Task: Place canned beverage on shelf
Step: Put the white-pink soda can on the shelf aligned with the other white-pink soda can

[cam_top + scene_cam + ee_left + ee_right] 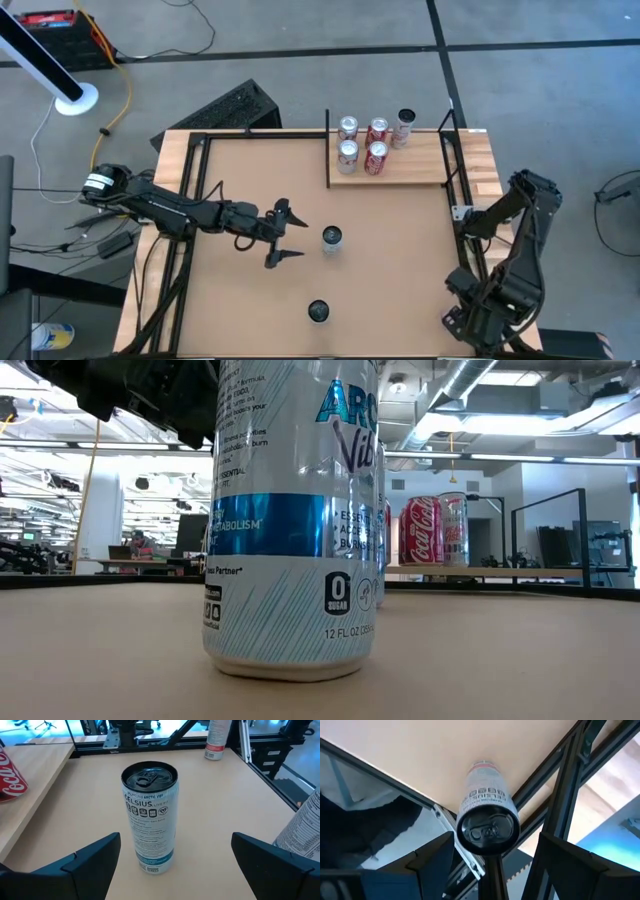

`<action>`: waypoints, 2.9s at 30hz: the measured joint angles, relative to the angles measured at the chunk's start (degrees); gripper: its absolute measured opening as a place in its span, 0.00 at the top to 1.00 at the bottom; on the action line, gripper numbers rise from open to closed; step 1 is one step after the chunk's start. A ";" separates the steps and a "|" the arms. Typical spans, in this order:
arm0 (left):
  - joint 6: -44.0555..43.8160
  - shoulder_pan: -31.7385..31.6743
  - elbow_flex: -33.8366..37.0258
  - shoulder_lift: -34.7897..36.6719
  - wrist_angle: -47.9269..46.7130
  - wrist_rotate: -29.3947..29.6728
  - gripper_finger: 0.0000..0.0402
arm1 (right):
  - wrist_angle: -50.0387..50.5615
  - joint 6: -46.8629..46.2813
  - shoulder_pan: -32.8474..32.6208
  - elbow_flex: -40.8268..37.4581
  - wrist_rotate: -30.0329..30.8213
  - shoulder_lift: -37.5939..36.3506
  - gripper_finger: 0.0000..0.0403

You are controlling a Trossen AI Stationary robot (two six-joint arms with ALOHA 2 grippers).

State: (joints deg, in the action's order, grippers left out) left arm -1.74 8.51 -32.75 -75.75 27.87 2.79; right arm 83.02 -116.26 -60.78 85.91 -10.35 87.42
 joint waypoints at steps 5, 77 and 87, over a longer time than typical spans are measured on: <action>0.07 0.00 0.00 0.00 -0.66 0.00 0.09 | 0.00 -1.29 -0.07 0.07 -0.04 1.20 0.23; 2.14 0.00 0.00 -0.02 -2.01 -0.98 0.09 | 6.99 84.60 55.98 -0.02 18.43 -3.14 0.33; 1.53 -2.43 -0.02 -0.02 -2.65 -0.87 0.09 | 7.04 104.98 77.04 0.02 21.02 -6.86 0.33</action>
State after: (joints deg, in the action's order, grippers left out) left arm -0.20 6.09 -32.77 -75.77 25.23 1.92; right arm 90.06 -11.28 16.27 85.93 10.67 80.55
